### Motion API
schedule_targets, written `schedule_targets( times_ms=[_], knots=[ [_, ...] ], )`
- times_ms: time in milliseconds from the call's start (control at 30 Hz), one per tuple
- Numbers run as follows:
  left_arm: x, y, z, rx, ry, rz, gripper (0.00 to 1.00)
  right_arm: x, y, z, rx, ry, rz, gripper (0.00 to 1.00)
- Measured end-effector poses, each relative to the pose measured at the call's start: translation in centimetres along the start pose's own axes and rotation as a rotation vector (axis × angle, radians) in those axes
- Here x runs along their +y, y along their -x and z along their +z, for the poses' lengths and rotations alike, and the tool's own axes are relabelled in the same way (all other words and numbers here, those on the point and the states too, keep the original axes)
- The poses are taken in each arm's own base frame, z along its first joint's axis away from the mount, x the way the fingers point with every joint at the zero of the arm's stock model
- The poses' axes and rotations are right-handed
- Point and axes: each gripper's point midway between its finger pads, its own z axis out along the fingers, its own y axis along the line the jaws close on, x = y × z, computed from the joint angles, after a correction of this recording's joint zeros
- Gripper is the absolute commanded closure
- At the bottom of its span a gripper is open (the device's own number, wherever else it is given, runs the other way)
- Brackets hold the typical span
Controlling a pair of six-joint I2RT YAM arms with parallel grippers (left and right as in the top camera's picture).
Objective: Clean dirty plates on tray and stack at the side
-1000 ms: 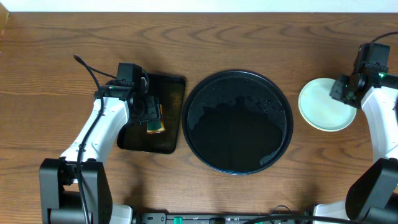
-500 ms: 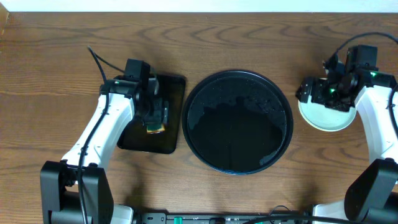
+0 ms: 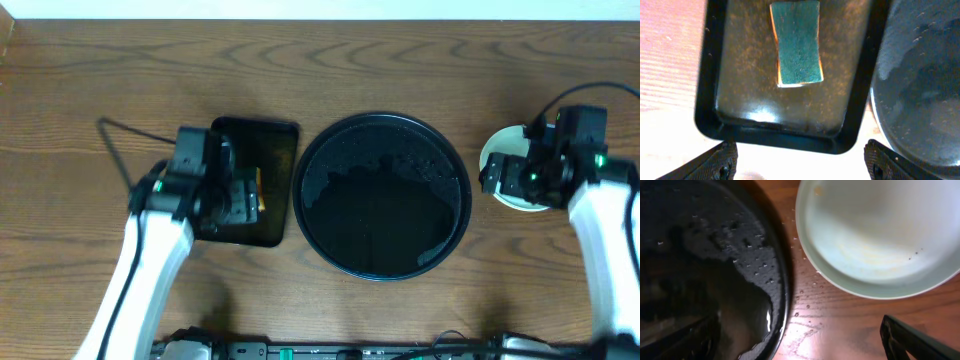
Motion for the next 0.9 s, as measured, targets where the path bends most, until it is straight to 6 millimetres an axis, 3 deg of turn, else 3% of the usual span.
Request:
schedule_targets(
  times_ms=[233, 467, 900],
  knots=[
    [-0.1, -0.9, -5.2, -0.347, -0.078, 0.020, 0.19, 1.6, -0.6, -6.2, -0.350, 0.007, -0.092, 0.01],
    [-0.3, -1.3, -9.6, -0.548, -0.126, 0.025, 0.19, 1.7, -1.9, -9.7, -0.466, 0.003, -0.102, 0.01],
    [-0.3, -1.5, -10.1, -0.569, -0.131, 0.025, 0.19, 1.2, -4.5, -9.1, -0.378, -0.009, -0.092, 0.01]
  ],
)
